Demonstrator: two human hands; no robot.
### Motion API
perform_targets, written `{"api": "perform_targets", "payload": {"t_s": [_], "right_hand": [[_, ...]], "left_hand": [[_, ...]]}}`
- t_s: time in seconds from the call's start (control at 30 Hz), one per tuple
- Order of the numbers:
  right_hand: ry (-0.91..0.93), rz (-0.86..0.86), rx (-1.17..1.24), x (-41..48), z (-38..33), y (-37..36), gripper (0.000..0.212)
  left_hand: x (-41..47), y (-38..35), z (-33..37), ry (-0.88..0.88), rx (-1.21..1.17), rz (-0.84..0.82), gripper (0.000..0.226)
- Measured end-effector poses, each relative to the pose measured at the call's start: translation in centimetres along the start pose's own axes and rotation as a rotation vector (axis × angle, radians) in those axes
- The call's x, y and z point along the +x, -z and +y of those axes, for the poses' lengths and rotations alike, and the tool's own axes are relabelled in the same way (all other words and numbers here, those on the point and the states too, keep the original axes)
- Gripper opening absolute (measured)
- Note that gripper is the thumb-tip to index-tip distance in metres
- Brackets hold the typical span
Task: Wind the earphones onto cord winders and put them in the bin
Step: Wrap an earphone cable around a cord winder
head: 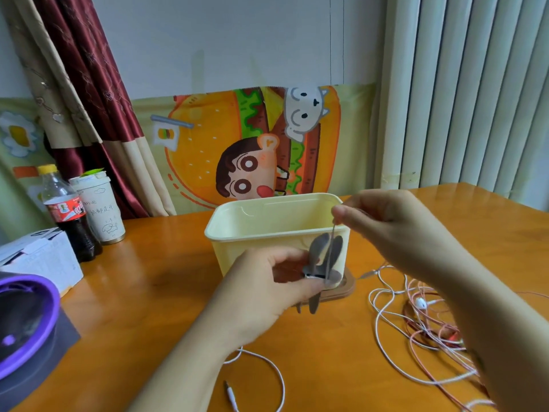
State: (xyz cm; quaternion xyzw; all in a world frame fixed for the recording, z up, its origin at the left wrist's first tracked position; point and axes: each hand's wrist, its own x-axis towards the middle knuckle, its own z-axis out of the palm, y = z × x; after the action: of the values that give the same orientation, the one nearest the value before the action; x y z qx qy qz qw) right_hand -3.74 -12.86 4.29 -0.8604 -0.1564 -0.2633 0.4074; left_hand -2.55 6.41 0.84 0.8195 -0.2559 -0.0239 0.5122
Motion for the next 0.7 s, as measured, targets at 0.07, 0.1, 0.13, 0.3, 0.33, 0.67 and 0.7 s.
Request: {"api": "perform_targets", "payload": {"t_s": [0.07, 0.1, 0.13, 0.3, 0.33, 0.67, 0.7], "right_hand": [[0.002, 0.006, 0.035, 0.1, 0.2, -0.4, 0.031], [0.001, 0.004, 0.050, 0.1, 0.2, -0.7, 0.030], [-0.010, 0.010, 0.074, 0.2, 0.4, -0.8, 0.029], [-0.189, -0.011, 0.294, -0.3, 1.8, -2.7, 0.046], [-0.206, -0.054, 0.299, -0.5, 1.8, -3.5, 0.049], [-0.016, -0.361, -0.030, -1.5, -0.5, -5.6, 0.027], [0.008, -0.373, -0.075, -1.6, -0.8, -5.4, 0.027]], "left_hand": [[-0.2, -0.2, 0.3, -0.040, 0.045, -0.017, 0.020], [-0.3, -0.2, 0.5, -0.052, 0.047, -0.022, 0.021], [-0.4, -0.1, 0.7, -0.072, 0.029, -0.033, 0.021], [-0.3, 0.9, 1.4, -0.145, -0.373, 0.056, 0.028], [-0.1, 1.0, 1.4, -0.145, -0.442, 0.094, 0.029], [1.0, 2.5, -0.9, 0.068, -0.679, 0.442, 0.030], [1.0, 2.4, -1.1, 0.071, -0.639, 0.450, 0.030]]}}
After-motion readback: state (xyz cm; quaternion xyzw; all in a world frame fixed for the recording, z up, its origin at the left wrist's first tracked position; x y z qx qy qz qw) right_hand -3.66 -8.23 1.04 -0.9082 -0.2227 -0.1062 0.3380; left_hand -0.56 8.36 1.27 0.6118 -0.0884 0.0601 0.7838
